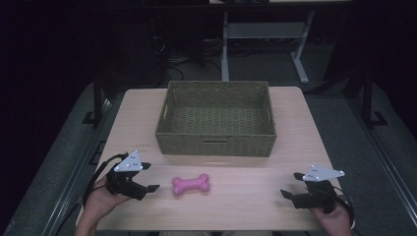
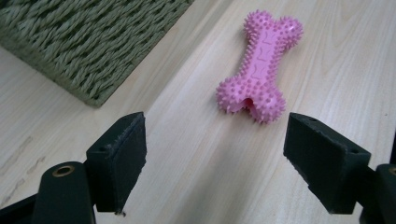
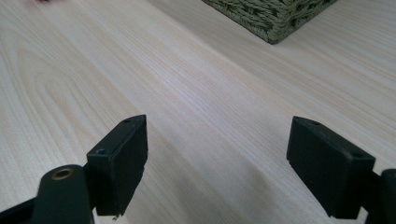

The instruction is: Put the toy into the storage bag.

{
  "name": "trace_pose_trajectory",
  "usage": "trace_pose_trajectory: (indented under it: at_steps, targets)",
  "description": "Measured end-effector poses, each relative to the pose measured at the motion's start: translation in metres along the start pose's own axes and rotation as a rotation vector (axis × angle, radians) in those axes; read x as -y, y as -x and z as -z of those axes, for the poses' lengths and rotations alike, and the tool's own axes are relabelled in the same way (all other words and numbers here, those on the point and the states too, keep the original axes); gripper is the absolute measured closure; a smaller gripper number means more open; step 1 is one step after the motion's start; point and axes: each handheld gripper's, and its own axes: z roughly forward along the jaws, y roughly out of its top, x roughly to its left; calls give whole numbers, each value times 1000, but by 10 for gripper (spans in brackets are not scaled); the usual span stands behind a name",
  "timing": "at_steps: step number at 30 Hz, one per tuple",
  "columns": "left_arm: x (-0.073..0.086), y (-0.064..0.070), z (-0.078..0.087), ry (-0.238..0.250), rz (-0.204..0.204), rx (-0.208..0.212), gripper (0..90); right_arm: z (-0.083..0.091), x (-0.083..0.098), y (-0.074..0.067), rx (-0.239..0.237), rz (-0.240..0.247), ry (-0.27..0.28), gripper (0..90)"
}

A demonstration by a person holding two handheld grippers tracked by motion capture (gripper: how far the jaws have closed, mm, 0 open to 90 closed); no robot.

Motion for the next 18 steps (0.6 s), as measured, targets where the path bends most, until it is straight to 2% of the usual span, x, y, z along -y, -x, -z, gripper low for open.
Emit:
trace_pose_trajectory:
  at_steps: [2,6,13,16,18]
  targets:
    - [-9,1,1,-14,-23,7,209,1,0,0,-3,5,6,200]
    - [-16,3,-1,-33,-43,17,209,1,-1,-1,-2,9,9,200]
    - [-29,8,-18,-91,-70,60,208,2,-2,-2,-4,16,12,200]
    - [-37,11,-28,-125,-96,85,208,0,-3,-3,-14,21,4,200]
    - [-40,12,-31,-130,-104,91,208,0,-3,-3,-14,21,2,200]
